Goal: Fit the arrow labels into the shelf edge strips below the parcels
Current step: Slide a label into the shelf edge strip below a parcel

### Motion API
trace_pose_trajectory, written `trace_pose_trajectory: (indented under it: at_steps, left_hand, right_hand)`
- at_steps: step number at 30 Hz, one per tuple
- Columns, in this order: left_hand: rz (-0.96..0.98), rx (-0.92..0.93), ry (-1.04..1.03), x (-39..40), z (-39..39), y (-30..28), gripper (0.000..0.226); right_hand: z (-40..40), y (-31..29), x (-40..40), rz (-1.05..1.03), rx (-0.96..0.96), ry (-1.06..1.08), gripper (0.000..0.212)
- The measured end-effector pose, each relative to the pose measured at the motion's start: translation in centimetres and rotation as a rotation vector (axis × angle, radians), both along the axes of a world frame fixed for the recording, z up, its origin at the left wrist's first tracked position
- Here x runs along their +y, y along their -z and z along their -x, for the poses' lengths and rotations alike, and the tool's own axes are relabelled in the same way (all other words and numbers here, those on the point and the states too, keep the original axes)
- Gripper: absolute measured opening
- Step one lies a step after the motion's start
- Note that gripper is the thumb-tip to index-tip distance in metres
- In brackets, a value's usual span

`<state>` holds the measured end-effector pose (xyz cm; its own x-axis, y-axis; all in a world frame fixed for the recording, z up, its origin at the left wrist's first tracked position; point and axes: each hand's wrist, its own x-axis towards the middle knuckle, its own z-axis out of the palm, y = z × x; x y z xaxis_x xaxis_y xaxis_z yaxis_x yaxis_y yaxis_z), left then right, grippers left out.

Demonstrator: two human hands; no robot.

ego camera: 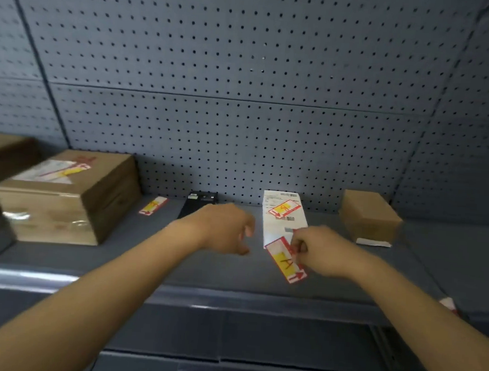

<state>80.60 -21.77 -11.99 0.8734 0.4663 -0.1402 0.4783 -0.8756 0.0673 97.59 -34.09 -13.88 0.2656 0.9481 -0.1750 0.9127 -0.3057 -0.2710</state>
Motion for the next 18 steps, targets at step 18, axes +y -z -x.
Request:
trace_pose_trajectory:
  at_steps: [18]
  left_hand:
    - [-0.058, -0.19, -0.592, 3.2, 49.2, 0.0, 0.028]
  right_hand:
    - [44.0, -1.6, 17.1, -0.231, 0.118, -0.634, 0.013]
